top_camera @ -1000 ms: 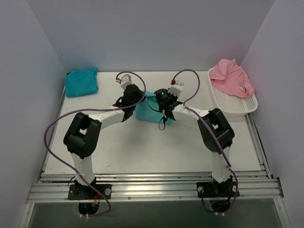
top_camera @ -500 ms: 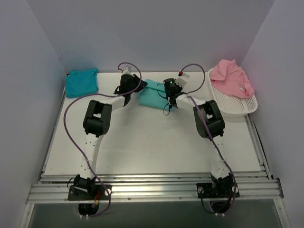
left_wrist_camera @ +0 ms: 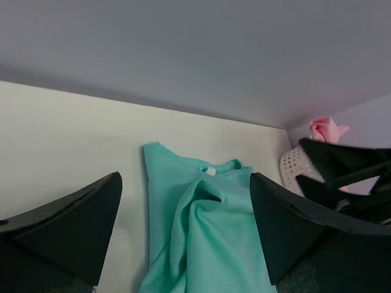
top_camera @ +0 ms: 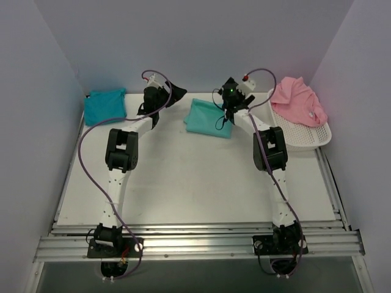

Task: Fold and stack the t-shirts
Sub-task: Fold the tshirt

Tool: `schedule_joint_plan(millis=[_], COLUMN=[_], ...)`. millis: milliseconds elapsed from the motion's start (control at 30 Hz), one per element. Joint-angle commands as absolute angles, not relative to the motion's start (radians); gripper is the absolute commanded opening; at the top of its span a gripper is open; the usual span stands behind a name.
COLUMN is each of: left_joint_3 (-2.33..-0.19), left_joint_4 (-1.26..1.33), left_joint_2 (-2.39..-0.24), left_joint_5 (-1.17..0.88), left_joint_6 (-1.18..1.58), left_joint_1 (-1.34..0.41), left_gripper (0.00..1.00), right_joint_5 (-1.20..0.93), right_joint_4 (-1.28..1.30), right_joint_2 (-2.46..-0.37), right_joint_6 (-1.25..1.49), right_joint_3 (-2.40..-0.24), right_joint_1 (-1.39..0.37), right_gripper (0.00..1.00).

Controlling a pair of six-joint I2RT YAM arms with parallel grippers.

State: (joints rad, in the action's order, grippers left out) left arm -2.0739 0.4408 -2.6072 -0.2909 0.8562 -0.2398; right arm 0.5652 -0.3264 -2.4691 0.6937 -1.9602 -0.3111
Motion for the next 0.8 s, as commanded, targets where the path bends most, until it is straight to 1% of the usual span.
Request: schedule_joint_plan(millis=[0,67,100,167,200,233,267,300,333,367,400,467,500,567,767], left_joint_3=[-2.033,-1.988,-1.939,-1.881,-1.847,-1.768,-1.726,-1.683,-1.598,-1.556,-1.517,-1.416,-1.385,-1.295,-1.158], left_joint_4=[0.514,0.526,0.543,0.561,0.584,0.597,0.609,0.636,0.652,0.664,0.684,0.692,0.710,0.724,0.732], left_joint_2=[-2.487,-2.450,-2.412,-2.370,-2.321,-2.295,-2.271,-2.219,-2.195,-2.172,-2.128,-2.086,-2.051,-2.014,-1.908], left_joint_5=[-0.311,-0.304,-0.298,-0.293,-0.284,-0.275,-0.264,-0.255,-0.242,-0.238,-0.232,-0.221,-0.219,-0.212,-0.181], left_joint_6=[0.845,0.844,0.844,0.845,0.845,0.847,0.856,0.861,0.868,0.880,0.885,0.897,0.902,0.908,0.893], left_joint_1=[-0.239,-0.239,-0.239,-0.241,-0.241,-0.241,-0.242,-0.242,-0.242,-0.242,-0.242,-0.244,-0.245,-0.252,-0.273], left_gripper=[0.94,0.94,0.94,0.94,0.94,0.94,0.94,0.94,0.94,0.94,0.94,0.94,0.94,0.94,0.94], right_joint_5=[0.655,0.670,0.679,0.680,0.663,0.637,0.582,0.548,0.519,0.461,0.419,0.358,0.330,0.290,0.135], right_joint_4=[-0.382,-0.403,-0.411,-0.436,-0.446,-0.480,-0.500,-0.521,-0.547,-0.545,-0.538,-0.480,-0.462,-0.430,-0.391], right_joint_2=[-2.416,-2.389,-2.341,-2.278,-2.205,-2.162,-2.125,-2.056,-2.031,-2.004,-2.002,-2.011,-2.032,-2.075,-2.210], right_joint_6=[0.596,0.563,0.536,0.523,0.523,0.526,0.534,0.538,0.554,0.566,0.580,0.621,0.630,0.638,0.663], right_joint_3=[-2.114,-2.143,-2.137,-2.065,-2.024,-1.973,-1.863,-1.809,-1.765,-1.708,-1.697,-1.695,-1.701,-1.710,-1.789], right_joint_1=[-0.314,-0.319,-0.324,-0.337,-0.342,-0.350,-0.363,-0.371,-0.379,-0.390,-0.390,-0.390,-0.393,-0.393,-0.379], right_gripper=[1.00,1.00,1.00,1.00,1.00,0.99,0.98,0.88,0.81,0.74,0.46,0.10,0.00,0.00,0.00])
